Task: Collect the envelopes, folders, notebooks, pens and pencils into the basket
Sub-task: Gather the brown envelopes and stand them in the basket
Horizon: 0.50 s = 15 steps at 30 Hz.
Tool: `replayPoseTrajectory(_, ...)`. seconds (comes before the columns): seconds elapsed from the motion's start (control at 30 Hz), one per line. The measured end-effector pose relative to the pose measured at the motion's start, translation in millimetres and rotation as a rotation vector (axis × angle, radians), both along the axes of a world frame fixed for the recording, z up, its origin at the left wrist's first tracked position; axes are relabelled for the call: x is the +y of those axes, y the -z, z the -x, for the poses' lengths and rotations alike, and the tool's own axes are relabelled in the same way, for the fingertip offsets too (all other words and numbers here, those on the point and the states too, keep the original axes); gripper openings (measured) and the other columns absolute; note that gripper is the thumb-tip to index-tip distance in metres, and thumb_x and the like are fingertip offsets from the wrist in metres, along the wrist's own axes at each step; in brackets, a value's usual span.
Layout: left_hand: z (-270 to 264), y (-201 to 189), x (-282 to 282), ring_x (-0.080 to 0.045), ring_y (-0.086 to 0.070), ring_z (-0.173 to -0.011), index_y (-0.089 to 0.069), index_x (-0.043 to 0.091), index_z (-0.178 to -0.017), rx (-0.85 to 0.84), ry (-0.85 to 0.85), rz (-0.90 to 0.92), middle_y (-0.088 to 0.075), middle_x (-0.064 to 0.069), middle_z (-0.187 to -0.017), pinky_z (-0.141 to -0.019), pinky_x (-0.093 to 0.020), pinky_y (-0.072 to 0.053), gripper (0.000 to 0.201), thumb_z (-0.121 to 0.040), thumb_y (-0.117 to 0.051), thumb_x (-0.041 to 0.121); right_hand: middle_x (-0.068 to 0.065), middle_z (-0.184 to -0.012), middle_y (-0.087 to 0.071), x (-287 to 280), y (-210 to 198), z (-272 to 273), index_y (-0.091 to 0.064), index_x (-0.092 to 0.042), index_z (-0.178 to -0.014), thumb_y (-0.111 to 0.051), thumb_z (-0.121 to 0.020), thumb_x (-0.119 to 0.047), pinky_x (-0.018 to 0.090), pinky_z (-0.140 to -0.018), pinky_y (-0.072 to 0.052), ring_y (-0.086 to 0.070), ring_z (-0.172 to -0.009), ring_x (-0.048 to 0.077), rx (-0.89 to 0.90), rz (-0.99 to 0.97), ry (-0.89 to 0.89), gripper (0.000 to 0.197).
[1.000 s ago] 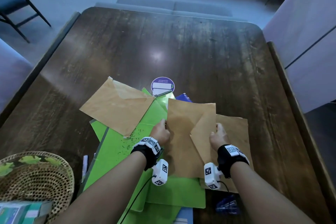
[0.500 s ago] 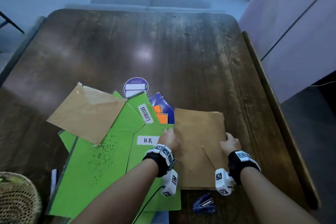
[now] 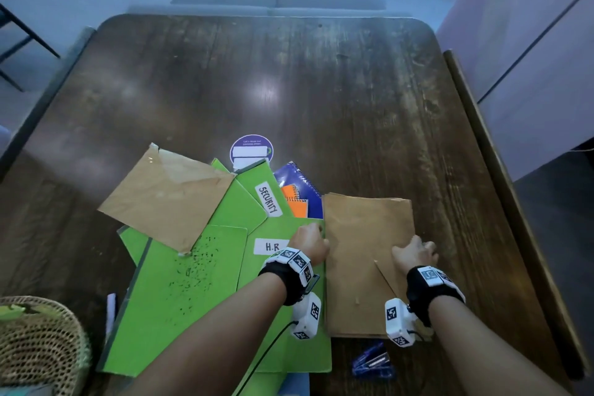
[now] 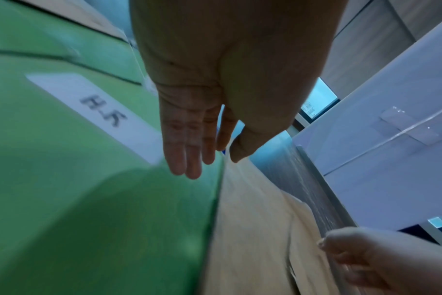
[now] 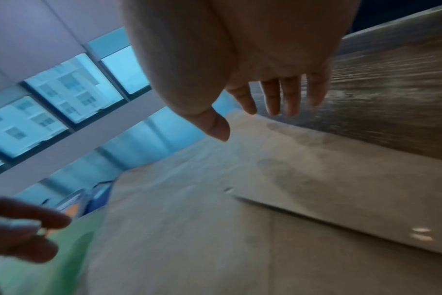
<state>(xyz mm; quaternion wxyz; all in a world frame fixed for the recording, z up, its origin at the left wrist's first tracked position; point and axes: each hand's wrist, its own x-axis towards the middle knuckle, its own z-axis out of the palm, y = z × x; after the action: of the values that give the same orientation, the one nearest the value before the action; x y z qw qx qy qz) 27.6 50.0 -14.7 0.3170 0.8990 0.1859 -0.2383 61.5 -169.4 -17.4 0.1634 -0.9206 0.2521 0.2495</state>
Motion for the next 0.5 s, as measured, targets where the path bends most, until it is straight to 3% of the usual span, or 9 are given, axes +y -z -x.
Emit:
replayPoseTrajectory(0.07,0.6,-5.9,17.8,-0.025,-0.064,-0.104,-0.058,0.012,-0.127,-0.057,-0.020,0.010,-0.065,-0.010,-0.122,-0.089,-0.038,-0.054,0.035,-0.093,-0.054,0.022,0.017,-0.142,-0.037,21.3,-8.6,-0.6,-0.045,-0.012,-0.138,-0.056,-0.086,-0.027,0.046,-0.107,-0.034,-0.038,-0.130,0.038,-0.086,0.038,-0.066,0.055)
replayPoseTrajectory(0.13,1.4,-12.8,40.1,-0.025,-0.065,-0.100,-0.060,0.013,-0.123,-0.103,-0.041,0.003,-0.067,-0.009,-0.118,-0.087,-0.040,-0.056,0.030,-0.094,-0.055,0.022,0.015,-0.141,-0.040,49.7,-17.3,-2.6,-0.045,-0.015,-0.140,-0.055,-0.087,-0.027,0.045,-0.106,-0.033,-0.040,-0.129,0.037,-0.175,0.011,-0.131,0.055)
replayPoseTrajectory(0.27,5.7,-28.6,94.9,-0.020,-0.067,-0.084,-0.064,0.014,-0.111,-0.168,-0.104,0.017,-0.069,-0.007,-0.111,-0.069,-0.032,-0.059,0.020,-0.096,-0.056,0.023,0.015,-0.137,-0.047,119.4,-34.2,-7.3,-0.049,-0.014,-0.136,-0.053,-0.089,-0.022,0.044,-0.104,-0.038,-0.045,-0.126,0.036,-0.247,-0.185,-0.229,0.047)
replayPoseTrajectory(0.4,13.2,-42.8,161.7,-0.021,-0.066,-0.091,-0.068,0.014,-0.106,-0.210,-0.151,-0.004,-0.072,-0.005,-0.109,-0.079,-0.032,-0.054,0.020,-0.095,-0.057,0.027,0.012,-0.121,-0.060,193.9,-45.3,-6.6,-0.057,-0.013,-0.124,-0.053,-0.091,-0.019,0.036,-0.094,-0.044,-0.056,-0.112,0.030,-0.202,-0.379,-0.345,0.034)
replayPoseTrajectory(0.5,20.8,-44.0,218.1,-0.023,-0.065,-0.095,-0.068,0.015,-0.107,-0.201,-0.214,-0.032,-0.072,-0.005,-0.107,-0.079,-0.030,-0.049,0.021,-0.094,-0.057,0.028,0.010,-0.122,-0.065,249.6,-49.2,-1.4,-0.060,-0.015,-0.124,-0.054,-0.095,-0.021,0.029,-0.087,-0.043,-0.059,-0.110,0.028,-0.113,-0.441,-0.421,0.031)
